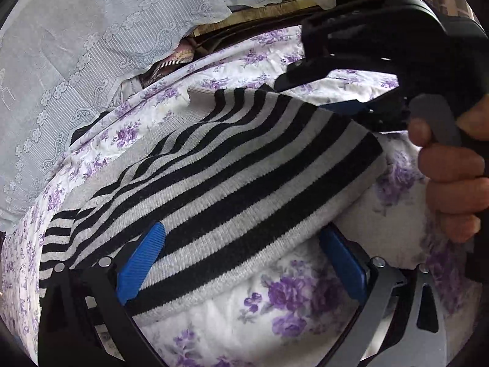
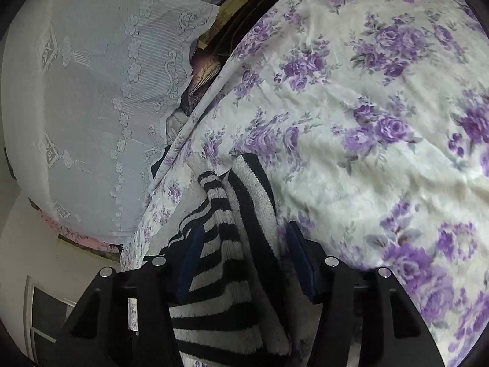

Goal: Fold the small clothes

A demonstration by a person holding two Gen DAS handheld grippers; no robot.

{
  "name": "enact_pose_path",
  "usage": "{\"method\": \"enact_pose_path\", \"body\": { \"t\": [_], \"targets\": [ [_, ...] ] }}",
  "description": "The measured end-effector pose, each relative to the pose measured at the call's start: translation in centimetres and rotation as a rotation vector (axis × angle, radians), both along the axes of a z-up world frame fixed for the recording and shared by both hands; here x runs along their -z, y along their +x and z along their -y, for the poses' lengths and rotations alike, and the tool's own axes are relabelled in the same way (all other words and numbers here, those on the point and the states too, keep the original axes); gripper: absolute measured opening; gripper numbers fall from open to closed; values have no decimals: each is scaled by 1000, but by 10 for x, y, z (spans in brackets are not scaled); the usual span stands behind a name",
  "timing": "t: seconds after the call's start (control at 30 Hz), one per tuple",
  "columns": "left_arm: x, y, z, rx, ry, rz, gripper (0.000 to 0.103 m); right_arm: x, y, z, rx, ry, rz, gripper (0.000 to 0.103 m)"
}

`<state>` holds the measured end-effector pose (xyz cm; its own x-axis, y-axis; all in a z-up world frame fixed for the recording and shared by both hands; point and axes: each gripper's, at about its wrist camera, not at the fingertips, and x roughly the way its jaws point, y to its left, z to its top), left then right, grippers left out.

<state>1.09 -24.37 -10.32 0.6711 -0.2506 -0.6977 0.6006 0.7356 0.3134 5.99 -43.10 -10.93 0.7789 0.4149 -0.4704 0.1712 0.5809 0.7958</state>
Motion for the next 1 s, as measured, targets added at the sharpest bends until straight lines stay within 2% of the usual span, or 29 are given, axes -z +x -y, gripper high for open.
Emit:
{"method": "enact_pose_path", "body": {
  "t": [0.1, 0.23, 0.3, 0.43, 0.6, 0.8, 0.87, 1.0],
  "targets": [
    [0, 5, 3, -4, 0, -7, 98, 2, 11, -2, -27, -2, 0, 50],
    [-2, 15, 5, -17, -38, -33, 96, 4, 15, -2, -51, 14, 4, 29],
    [-3, 17, 5, -18, -49, -35, 90, 4, 14, -1, -51, 28, 18, 26],
    [-4, 15, 7, -7, -50, -19, 79, 0, 13, -5, -57, -14, 25, 24],
    [-4, 17, 9, -10, -50, -20, 78, 8, 18, -2, -46, 20, 5, 26],
    [-3, 18, 10, -16, -49, -19, 77, 6, 21, -6, -46, -10, 9, 26],
    [-4, 17, 9, -10, -60, -19, 71, 2, 19, -8, -43, -26, 23, 22],
    [-6, 9, 9, 15, -71, 1, 52, -11, 13, -12, -49, -53, 72, 21]
  ]
}}
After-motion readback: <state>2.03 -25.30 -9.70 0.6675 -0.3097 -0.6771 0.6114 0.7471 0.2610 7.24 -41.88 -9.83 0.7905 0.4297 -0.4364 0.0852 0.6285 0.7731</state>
